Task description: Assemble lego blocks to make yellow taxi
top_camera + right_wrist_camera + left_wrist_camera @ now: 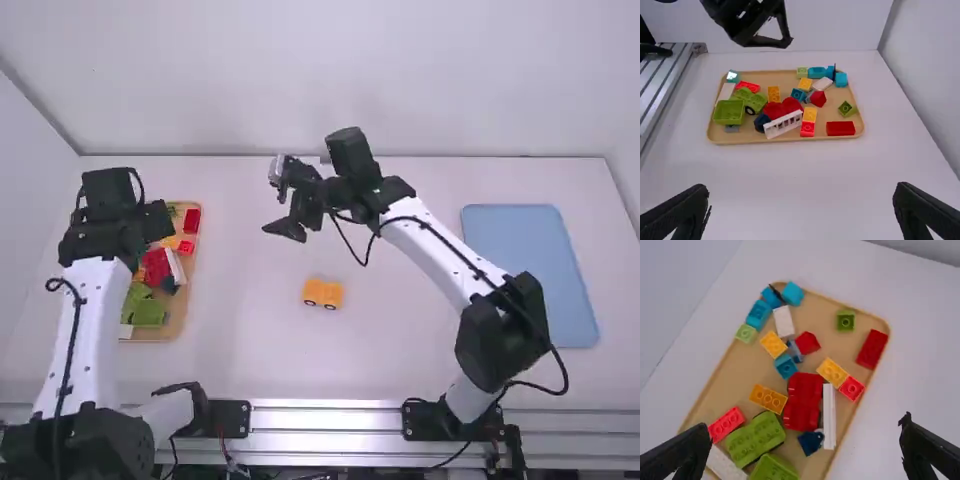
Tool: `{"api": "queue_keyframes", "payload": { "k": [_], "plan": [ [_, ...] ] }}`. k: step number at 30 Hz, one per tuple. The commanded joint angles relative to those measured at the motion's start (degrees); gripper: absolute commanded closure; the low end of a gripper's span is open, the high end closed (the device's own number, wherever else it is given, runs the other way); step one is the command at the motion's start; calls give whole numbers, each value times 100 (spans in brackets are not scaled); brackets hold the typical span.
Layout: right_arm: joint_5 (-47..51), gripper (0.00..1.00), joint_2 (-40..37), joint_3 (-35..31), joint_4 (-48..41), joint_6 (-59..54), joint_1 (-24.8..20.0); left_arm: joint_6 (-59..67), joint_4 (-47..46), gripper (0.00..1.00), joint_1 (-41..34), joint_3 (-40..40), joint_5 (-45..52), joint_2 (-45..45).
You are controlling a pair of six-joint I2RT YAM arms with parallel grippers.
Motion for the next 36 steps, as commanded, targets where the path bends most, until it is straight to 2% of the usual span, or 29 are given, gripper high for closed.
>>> {"api": "queue_keyframes", "payload": {
  "k": [1,8,13,17,22,27,29,36],
  "plan": [
    [-90,2,59,197,74,-94,11,-494,22,1,22,-31,-225,13],
    [-83,2,59,197,157,-70,85,-492,319,1,236,142,699,433],
    [37,2,59,197,173,33,90,-662,-481,1,664,1209,804,1606],
    [107,2,59,197,199,81,76,-404,-1423,1,868,2577,1038,2914],
    [107,2,59,197,247,79,76,-452,-2004,1,841,3746,1045,3873],
    [435,2,59,197,597,476,79,-721,-1897,1,881,3895,898,4046],
    [581,1,61,197,863,791,90,-1276,-1985,1,911,3904,874,4046],
    [514,2,61,197,951,636,166,-2015,-2092,1,1493,3901,898,4319]
  ]
}}
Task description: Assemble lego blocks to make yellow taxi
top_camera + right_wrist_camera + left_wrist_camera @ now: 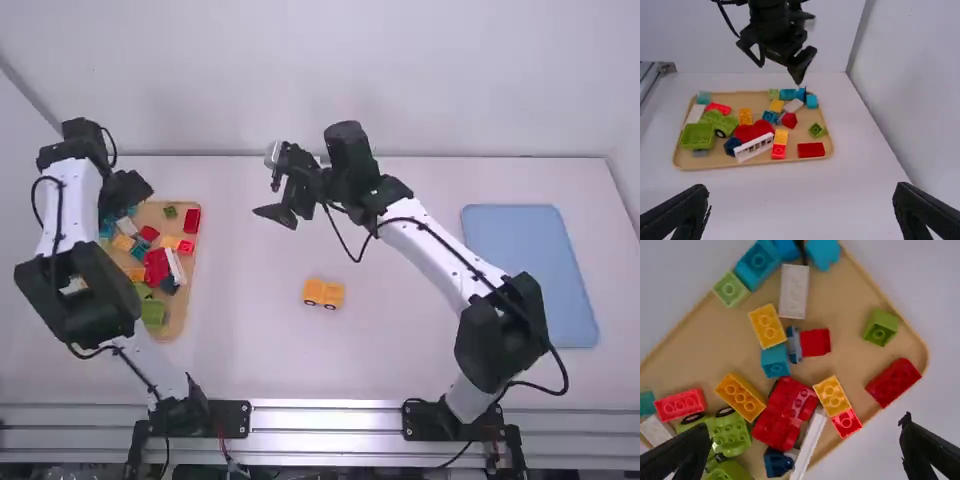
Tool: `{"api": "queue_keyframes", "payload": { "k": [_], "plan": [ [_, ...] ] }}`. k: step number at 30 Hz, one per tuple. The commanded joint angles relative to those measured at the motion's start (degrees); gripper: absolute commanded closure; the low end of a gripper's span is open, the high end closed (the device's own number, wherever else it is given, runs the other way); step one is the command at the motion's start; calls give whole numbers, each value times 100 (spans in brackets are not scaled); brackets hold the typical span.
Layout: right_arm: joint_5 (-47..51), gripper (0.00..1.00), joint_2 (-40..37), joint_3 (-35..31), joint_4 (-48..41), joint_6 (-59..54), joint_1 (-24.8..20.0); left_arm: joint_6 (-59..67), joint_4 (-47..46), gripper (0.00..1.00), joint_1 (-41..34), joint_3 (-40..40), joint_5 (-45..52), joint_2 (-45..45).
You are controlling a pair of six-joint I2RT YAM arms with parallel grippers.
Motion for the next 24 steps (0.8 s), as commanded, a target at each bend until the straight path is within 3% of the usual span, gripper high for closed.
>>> {"api": "queue_keyframes", "payload": {
  "k": [1,8,18,24],
  "plan": [
    [22,2,61,192,-24,4,83,-424,-24,1,367,146,-15,323],
    [133,2,61,192,-42,7,192,-525,116,10,839,146,715,1102],
    [116,2,61,192,-133,7,181,-988,623,28,802,144,612,1755],
    [140,2,61,190,-192,9,181,-1158,704,33,826,144,505,1805]
  ]
}}
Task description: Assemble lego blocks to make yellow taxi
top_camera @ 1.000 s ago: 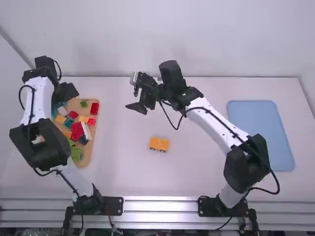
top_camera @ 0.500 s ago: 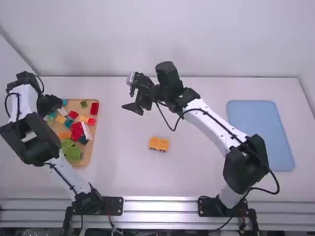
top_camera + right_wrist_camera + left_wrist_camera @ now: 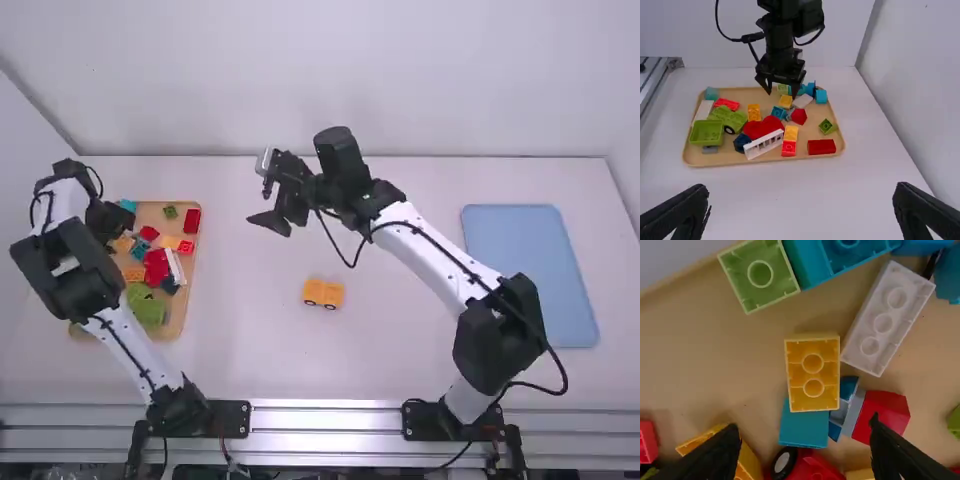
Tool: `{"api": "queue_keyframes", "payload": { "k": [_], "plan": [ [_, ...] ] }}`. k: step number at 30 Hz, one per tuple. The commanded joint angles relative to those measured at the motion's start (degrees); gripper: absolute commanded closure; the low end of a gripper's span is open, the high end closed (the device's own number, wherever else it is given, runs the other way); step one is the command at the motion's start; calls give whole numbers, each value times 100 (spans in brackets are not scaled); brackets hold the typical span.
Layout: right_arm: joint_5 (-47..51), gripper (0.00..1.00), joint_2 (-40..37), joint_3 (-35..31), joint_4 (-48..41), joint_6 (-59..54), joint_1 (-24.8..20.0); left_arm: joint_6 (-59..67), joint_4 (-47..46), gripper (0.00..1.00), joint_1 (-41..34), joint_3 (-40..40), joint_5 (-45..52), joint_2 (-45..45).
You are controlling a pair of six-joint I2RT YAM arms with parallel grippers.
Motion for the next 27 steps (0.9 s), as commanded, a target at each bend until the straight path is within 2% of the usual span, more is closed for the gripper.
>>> {"api": "queue_keyframes", "payload": {
  "k": [1,7,11,13,27],
  "plan": [
    [-24,2,61,190,-11,11,-15,-186,11,35,2,44,-138,151],
    [-39,2,61,190,-118,-122,-13,-177,46,34,-52,44,-234,435],
    [-35,2,61,190,-120,-76,-13,-319,70,42,-20,44,-275,496],
    [-39,2,61,186,-122,-76,-15,-319,302,41,-48,44,-328,496],
    [-35,2,61,186,-122,-74,-13,-131,229,52,-76,-13,-533,496]
  ]
}}
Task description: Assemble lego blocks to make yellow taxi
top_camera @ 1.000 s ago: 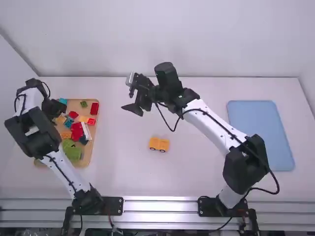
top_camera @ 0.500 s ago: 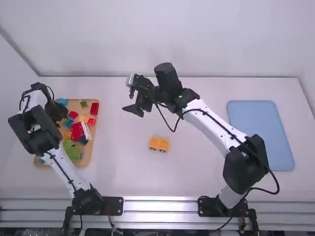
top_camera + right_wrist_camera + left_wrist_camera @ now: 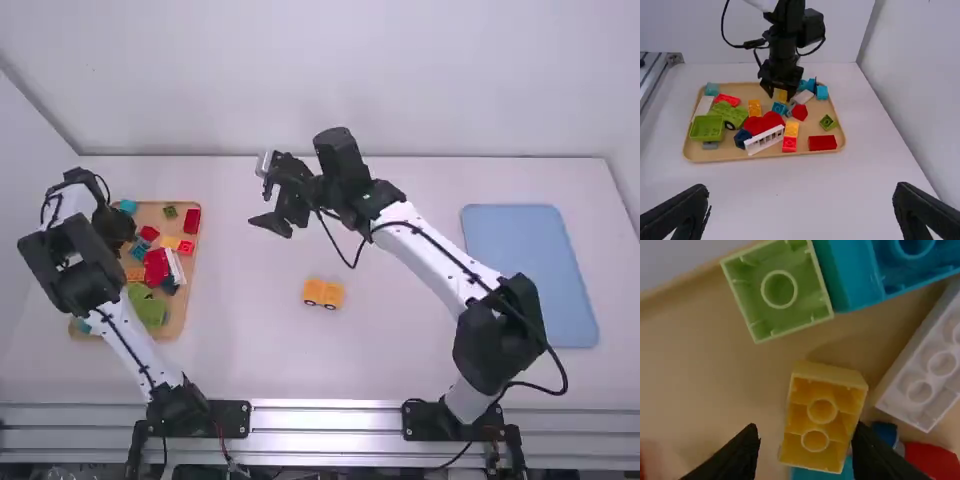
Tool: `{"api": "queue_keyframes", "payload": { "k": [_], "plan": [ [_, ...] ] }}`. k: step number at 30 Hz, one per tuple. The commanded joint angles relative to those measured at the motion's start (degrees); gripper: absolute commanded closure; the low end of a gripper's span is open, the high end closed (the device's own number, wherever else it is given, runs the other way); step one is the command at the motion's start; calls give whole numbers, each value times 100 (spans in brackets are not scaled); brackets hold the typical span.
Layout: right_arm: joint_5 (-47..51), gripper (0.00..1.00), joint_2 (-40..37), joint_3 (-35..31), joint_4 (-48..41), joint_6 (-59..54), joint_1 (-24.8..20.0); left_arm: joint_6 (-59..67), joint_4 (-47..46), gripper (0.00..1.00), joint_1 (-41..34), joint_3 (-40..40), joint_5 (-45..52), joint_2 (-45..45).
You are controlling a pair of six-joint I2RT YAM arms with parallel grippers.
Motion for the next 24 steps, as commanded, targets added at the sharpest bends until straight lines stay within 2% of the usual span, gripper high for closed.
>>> {"api": "queue_keyframes", "payload": {
  "k": [1,7,12,13,16,17,19,20,21,23,24],
  "plan": [
    [-48,2,61,186,-9,11,-15,61,22,52,-57,-22,-103,13],
    [-52,2,61,184,-109,9,-15,61,317,67,-57,-315,-96,13],
    [-52,2,61,186,-131,9,-15,61,293,70,-42,-295,-109,11],
    [-52,2,61,186,-138,11,-17,61,295,68,-52,-291,-109,11],
    [-52,2,61,184,-175,9,-17,160,264,44,-57,-293,-105,11],
    [-52,2,61,184,-181,11,-15,197,256,42,-57,-293,-107,11],
    [-55,2,61,184,-197,9,-15,216,254,43,-57,-297,-111,11],
    [-55,2,61,184,-199,11,-15,210,269,56,-55,-302,-105,11],
    [-55,2,61,184,-201,11,-15,210,278,63,-55,-302,-105,11],
    [-52,2,61,184,-208,13,-15,208,297,70,-55,-302,-107,11],
    [-52,2,61,184,-227,9,-15,190,297,70,-31,-302,-109,11]
  ]
}}
